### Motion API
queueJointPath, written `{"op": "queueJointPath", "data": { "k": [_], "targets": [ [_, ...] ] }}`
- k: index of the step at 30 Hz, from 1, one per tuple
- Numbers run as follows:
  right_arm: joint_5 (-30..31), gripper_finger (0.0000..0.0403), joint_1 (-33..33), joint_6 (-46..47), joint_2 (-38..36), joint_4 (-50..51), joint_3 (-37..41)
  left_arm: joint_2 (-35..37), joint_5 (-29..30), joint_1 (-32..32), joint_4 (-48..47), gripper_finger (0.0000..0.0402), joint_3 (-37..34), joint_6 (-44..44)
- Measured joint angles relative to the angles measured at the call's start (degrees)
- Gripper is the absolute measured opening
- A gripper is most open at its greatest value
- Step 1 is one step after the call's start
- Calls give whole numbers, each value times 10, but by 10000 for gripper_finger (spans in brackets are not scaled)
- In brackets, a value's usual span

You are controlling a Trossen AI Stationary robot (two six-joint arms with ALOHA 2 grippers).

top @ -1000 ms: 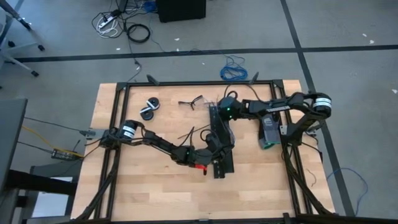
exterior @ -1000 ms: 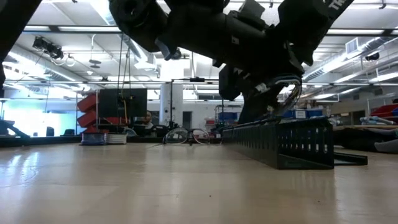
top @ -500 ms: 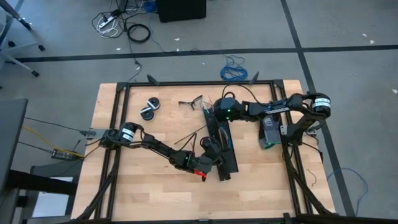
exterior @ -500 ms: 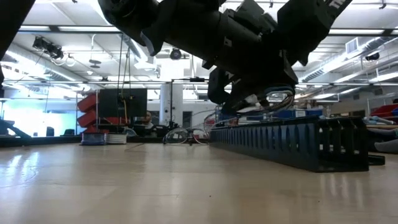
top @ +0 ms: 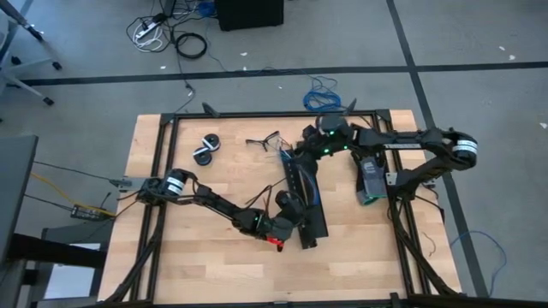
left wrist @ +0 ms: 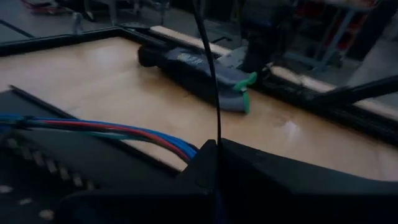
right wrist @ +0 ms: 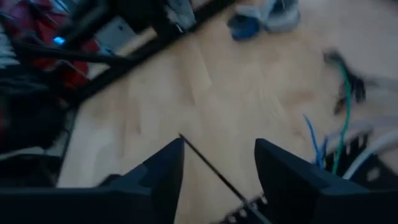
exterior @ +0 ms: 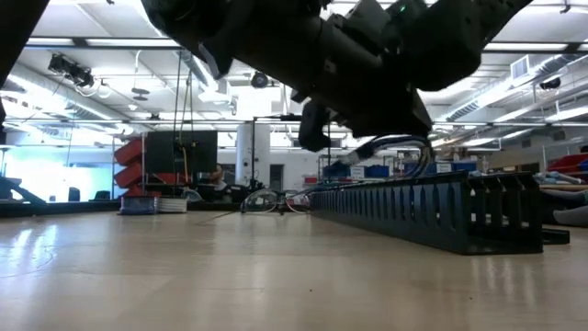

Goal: Ziptie cables
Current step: Put the wrapped cables into the black cable duct

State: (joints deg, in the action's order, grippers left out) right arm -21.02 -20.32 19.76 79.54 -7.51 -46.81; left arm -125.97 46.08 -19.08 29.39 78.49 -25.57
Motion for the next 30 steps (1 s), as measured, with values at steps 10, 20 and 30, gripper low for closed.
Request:
{"op": "queueJointPath", "data": {
  "k": [10,20,30],
  "targets": [
    [3,200,-30,-31,-173,111,0,103,121,-19,-251,0,-1,-4],
    [23,196,55,-96,-225,270,1,332,39,11,-539,0,0,37],
    [82,194,177,-240,-199,51,0,453,-284,144,-564,0,1,76]
  ]
}}
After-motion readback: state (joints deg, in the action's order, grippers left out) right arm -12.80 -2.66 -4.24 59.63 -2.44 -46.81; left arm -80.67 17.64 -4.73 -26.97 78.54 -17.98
